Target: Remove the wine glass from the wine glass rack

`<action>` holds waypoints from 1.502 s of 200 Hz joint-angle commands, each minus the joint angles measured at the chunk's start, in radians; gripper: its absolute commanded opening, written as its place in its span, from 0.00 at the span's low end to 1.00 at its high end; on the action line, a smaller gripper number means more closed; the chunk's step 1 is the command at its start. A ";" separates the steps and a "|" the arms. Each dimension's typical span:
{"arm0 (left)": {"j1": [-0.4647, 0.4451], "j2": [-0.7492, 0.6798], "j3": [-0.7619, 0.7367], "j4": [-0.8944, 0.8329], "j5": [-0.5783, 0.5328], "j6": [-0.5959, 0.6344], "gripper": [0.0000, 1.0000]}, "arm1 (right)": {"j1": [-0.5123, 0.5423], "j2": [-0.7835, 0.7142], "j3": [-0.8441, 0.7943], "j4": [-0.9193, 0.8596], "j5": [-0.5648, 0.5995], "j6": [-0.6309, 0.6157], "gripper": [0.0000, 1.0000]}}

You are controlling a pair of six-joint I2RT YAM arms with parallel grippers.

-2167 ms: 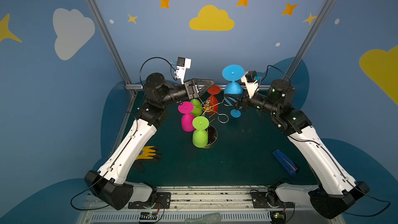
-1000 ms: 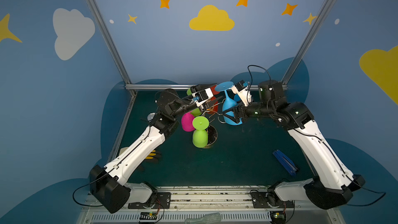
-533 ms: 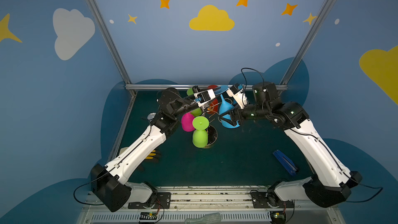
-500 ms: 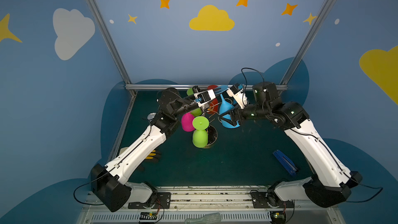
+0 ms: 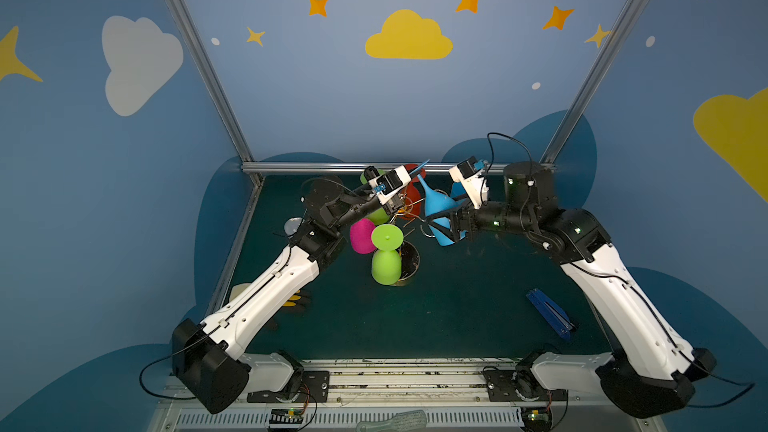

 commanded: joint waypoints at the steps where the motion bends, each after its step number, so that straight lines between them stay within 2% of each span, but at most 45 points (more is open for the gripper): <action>1: 0.011 -0.040 -0.057 0.078 -0.193 -0.223 0.03 | -0.036 -0.088 -0.069 0.245 -0.075 0.066 0.86; 28: 0.019 -0.058 -0.117 0.104 -0.263 -0.403 0.03 | -0.096 -0.174 -0.160 0.410 -0.138 0.133 0.87; 70: 0.035 -0.087 -0.154 0.113 -0.269 -0.536 0.03 | -0.169 -0.271 -0.235 0.467 -0.141 0.162 0.86; 115: 0.050 -0.106 -0.154 0.110 -0.236 -0.596 0.03 | -0.229 -0.295 -0.278 0.454 -0.131 0.201 0.78; 193: 0.054 -0.100 -0.148 0.105 -0.209 -0.619 0.03 | -0.196 -0.196 -0.295 0.531 -0.183 0.269 0.65; 210: 0.053 -0.096 -0.149 0.110 -0.208 -0.622 0.03 | -0.175 -0.167 -0.293 0.551 -0.184 0.282 0.58; 225: 0.054 -0.097 -0.149 0.108 -0.207 -0.622 0.03 | -0.157 -0.146 -0.287 0.553 -0.178 0.282 0.48; 284: 0.060 -0.097 -0.159 0.099 -0.214 -0.609 0.03 | -0.136 -0.110 -0.263 0.553 -0.172 0.289 0.01; 300: 0.064 -0.090 -0.162 0.108 -0.215 -0.612 0.08 | -0.135 -0.109 -0.249 0.537 -0.165 0.288 0.00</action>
